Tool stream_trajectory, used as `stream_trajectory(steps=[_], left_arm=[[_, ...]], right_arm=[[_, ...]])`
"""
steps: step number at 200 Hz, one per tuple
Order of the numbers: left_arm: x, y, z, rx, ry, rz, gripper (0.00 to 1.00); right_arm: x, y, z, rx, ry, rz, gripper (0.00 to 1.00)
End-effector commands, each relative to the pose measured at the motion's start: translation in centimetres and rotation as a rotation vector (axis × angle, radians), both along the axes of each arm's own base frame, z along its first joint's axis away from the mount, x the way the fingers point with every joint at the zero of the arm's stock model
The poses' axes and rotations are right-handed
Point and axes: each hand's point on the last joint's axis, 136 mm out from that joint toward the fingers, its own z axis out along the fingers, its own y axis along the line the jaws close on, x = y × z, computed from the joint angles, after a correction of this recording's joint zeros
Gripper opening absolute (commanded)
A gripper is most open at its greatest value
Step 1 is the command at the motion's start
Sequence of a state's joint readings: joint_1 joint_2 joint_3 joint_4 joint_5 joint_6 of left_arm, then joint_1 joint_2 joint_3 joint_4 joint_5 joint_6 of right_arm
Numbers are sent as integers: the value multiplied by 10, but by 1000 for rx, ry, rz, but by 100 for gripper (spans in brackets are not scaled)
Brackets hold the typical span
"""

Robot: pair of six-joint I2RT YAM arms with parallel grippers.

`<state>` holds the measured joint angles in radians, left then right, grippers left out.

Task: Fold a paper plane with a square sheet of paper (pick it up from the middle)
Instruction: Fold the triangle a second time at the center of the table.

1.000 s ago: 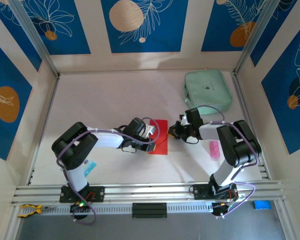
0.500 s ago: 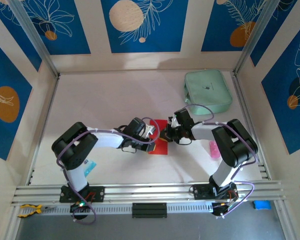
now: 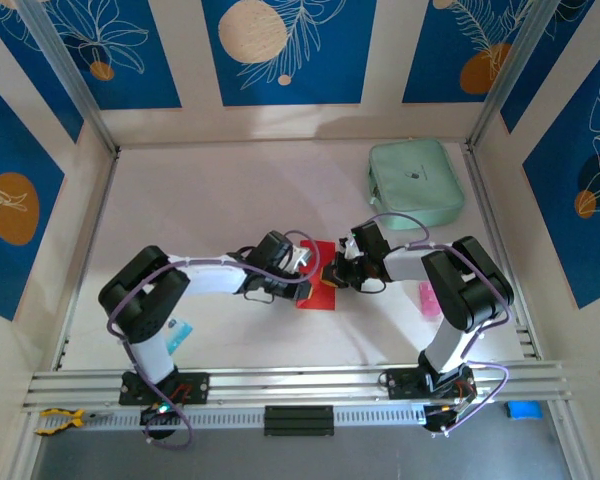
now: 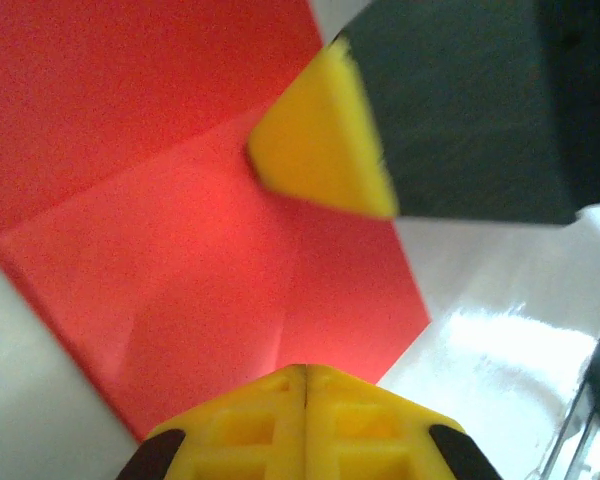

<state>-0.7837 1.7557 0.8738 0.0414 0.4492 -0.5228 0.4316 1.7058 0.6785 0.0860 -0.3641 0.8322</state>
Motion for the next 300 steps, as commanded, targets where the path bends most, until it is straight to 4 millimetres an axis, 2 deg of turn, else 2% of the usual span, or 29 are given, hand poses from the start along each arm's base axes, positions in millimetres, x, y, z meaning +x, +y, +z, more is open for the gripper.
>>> stream_trajectory(steps=[1,32,48,67,136,183,219,261,300], left_arm=[[5,-18,6,-50,24,-12,0],[3,-22,-15,-17,78,-35,1],[-2,-14,-28,22,97,-29,1],[-8,-5,-33,56,95,-32,1],[-24,16,-26,93,70,-64,4],[-35,43,-38,192,62,-54,3],[-46,51,-41,186,84,-47,2],[-48,54,-35,181,72,-42,0],[-30,36,7,85,1,-21,0]], right_arm=[[-19,-20,-29,-99,98,-10,0],[-20,-20,-31,-103,106,-14,0],[-22,-22,-34,-110,112,-18,0],[-23,-25,-36,-119,117,-26,0],[-22,-29,-37,-121,120,-36,0],[-21,-29,-37,-123,121,-39,0],[-23,-30,-37,-127,123,-38,0],[-22,-29,-35,-124,120,-37,0],[-23,-27,-33,-121,119,-31,0]])
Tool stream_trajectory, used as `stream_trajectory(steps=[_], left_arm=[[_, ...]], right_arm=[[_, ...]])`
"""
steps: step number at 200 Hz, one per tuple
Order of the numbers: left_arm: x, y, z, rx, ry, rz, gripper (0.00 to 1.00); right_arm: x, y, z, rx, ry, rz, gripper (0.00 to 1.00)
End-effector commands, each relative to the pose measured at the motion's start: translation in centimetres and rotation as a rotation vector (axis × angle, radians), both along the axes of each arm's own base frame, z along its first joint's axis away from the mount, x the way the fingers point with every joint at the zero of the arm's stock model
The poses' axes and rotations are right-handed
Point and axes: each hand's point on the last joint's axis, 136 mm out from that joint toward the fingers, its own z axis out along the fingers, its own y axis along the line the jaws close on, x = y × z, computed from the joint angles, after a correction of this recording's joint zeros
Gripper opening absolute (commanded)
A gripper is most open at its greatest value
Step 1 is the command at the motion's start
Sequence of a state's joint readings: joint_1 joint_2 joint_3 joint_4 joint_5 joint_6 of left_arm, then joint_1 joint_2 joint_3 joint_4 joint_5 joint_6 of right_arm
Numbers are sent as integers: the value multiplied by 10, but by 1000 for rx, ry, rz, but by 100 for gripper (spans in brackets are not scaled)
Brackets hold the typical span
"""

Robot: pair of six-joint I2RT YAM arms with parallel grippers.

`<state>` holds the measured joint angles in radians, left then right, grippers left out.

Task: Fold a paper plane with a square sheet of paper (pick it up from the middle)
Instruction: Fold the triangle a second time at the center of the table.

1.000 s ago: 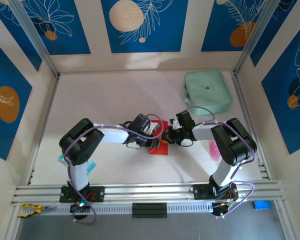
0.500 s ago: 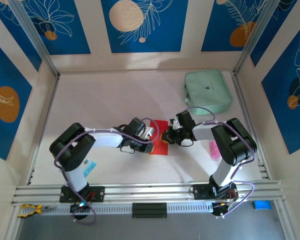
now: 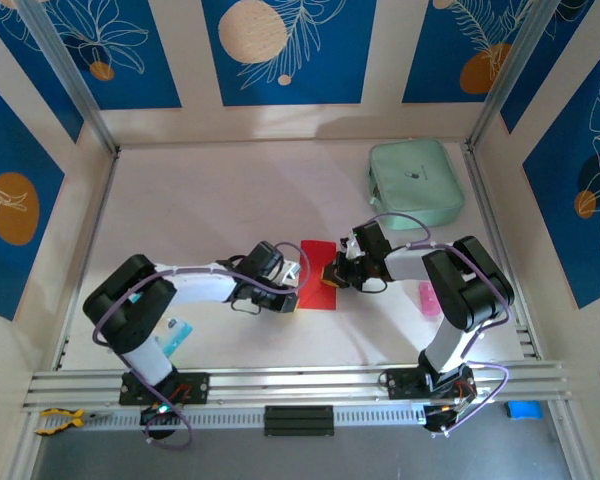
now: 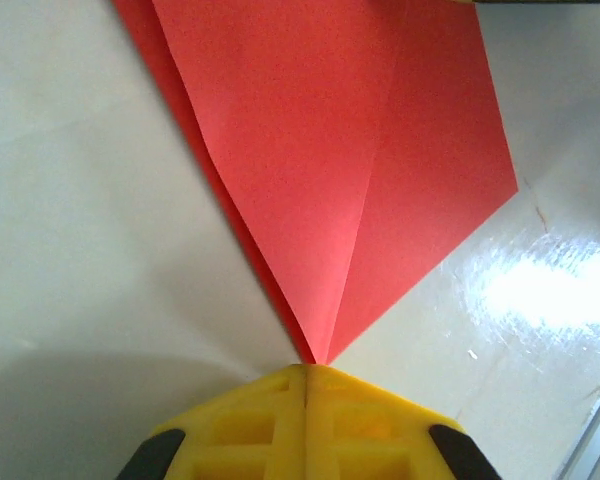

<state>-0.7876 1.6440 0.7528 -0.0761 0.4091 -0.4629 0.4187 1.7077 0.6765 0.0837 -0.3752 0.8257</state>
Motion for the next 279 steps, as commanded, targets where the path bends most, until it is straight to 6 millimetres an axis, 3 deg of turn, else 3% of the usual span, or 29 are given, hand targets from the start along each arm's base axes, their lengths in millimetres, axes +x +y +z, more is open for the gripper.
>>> stream_trajectory(steps=[1,27,68,122,175,207,233,248,279], left_arm=[[5,-7,25,-34,-28,5,0],[15,-30,46,-128,-20,-1,0],[15,-51,31,-159,84,-34,0],[-9,-21,-12,-27,169,-22,0],[-31,8,-21,27,202,10,0],[-30,6,-5,-15,169,13,0],[-14,-11,28,-114,82,13,0],[-2,-23,37,-142,61,5,0],[18,-46,28,-139,83,-16,0]], right_arm=[[-23,-24,-33,-126,114,-27,0],[-24,-24,-34,-127,117,-28,0],[-24,-22,-34,-128,117,-26,0],[-25,-24,-35,-143,115,-31,0],[-25,-23,-33,-135,107,-26,0],[-23,-18,-29,-110,91,-6,0],[-21,-16,-26,-109,83,1,0],[-21,-16,-26,-111,82,0,0],[-23,-17,-29,-118,93,-1,0]])
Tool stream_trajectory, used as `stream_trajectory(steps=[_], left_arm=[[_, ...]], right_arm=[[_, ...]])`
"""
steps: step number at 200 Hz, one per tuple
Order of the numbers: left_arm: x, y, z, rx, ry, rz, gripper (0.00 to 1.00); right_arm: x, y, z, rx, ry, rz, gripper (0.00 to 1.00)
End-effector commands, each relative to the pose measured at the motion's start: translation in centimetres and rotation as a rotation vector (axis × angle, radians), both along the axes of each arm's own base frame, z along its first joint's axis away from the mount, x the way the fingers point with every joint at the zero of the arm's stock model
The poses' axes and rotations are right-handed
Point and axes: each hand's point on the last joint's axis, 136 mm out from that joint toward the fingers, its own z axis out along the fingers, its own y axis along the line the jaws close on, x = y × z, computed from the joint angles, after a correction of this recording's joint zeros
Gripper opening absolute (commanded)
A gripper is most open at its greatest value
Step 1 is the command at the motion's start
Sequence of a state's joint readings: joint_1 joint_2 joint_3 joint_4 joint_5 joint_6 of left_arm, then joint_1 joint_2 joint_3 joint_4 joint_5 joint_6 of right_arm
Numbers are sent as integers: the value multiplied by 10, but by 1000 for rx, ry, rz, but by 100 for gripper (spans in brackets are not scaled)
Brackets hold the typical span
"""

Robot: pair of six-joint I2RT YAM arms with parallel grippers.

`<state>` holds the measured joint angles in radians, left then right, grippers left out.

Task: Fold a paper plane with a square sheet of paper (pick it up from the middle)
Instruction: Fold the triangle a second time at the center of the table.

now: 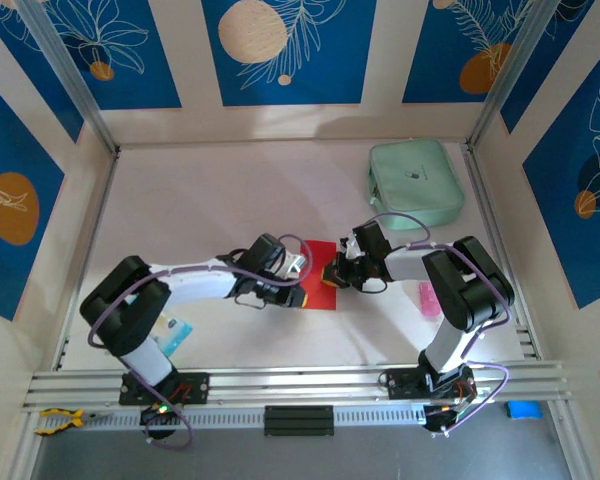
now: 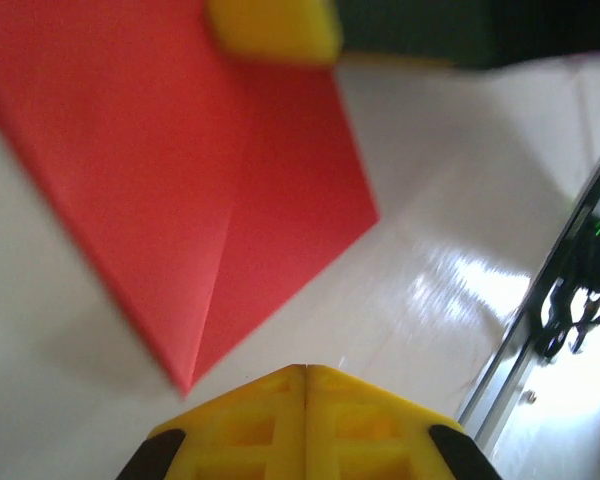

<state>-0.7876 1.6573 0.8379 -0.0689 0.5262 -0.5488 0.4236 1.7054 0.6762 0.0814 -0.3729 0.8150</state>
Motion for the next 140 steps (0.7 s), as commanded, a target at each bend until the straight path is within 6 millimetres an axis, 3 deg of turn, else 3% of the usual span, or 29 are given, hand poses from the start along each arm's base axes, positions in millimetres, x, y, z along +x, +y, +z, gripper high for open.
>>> stream_trajectory(steps=[1,24,71,92,140], left_arm=[[14,-17,-5,-15,10,-17,0],[15,-19,-25,12,57,-27,0],[-13,11,-52,81,120,-16,0],[-24,21,-56,87,140,-12,0],[-29,27,-49,70,136,-1,0]], right_arm=[[-22,-18,-30,-116,101,-13,0],[-21,-18,-32,-115,106,-16,0],[-23,-20,-31,-127,110,-17,0],[-22,-20,-31,-130,108,-14,0],[-20,-20,-29,-128,102,-9,0]])
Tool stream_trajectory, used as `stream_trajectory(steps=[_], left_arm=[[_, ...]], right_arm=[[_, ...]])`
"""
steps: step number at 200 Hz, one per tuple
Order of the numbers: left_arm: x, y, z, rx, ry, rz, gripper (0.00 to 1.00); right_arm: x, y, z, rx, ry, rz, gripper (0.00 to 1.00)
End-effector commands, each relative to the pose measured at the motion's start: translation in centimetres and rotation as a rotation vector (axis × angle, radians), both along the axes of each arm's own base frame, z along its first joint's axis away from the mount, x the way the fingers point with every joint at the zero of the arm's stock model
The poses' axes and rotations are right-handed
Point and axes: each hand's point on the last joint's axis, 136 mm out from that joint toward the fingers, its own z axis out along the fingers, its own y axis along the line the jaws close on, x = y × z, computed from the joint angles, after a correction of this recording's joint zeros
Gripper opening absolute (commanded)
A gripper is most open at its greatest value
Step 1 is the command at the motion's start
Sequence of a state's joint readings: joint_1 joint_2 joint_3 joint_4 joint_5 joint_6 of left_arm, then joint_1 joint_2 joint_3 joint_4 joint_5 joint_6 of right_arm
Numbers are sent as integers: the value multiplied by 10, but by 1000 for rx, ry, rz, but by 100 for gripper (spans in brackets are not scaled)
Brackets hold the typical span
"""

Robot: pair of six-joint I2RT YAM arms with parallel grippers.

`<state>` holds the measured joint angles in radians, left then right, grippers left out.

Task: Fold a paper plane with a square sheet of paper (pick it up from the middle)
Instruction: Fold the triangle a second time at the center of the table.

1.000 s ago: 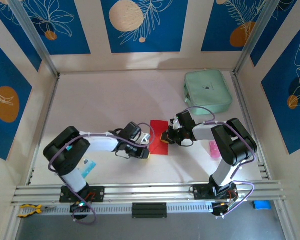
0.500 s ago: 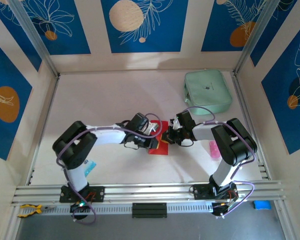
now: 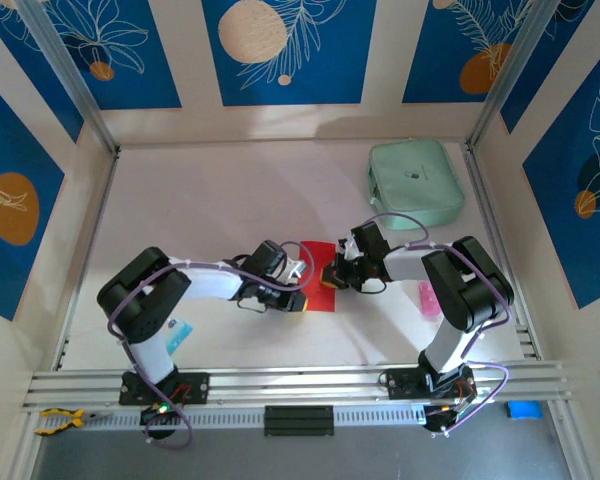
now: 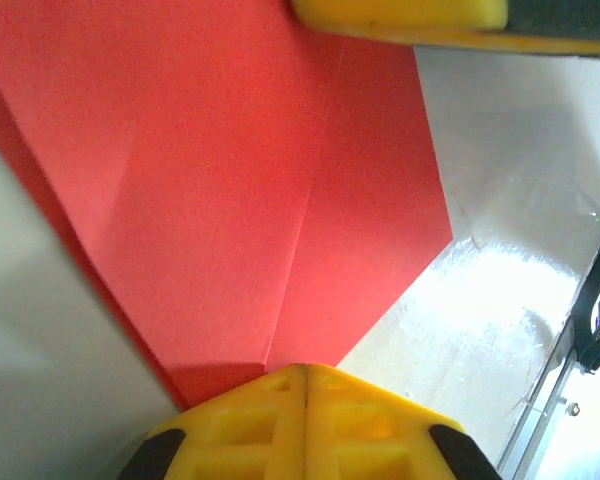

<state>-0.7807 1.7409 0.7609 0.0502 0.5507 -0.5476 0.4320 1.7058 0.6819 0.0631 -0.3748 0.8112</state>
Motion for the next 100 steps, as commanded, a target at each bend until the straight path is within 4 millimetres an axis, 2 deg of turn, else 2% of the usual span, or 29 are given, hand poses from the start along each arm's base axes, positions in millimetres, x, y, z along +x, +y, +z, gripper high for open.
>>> stream_trajectory(steps=[1,28,50,67,80,100], left_arm=[[-21,20,-11,55,92,6,0],[-20,19,-6,21,85,18,0],[-14,12,17,-50,37,23,0],[-3,11,37,-84,-31,47,0],[10,11,48,-103,-89,78,0],[32,7,57,-122,-132,114,0]], right_arm=[[-17,-21,-28,-124,91,-21,0],[-16,-19,-26,-111,80,-9,0],[-11,-12,-15,-77,48,18,0],[-2,-3,3,-33,6,44,0],[5,4,20,-6,-24,60,5],[12,6,44,-36,-50,68,23]])
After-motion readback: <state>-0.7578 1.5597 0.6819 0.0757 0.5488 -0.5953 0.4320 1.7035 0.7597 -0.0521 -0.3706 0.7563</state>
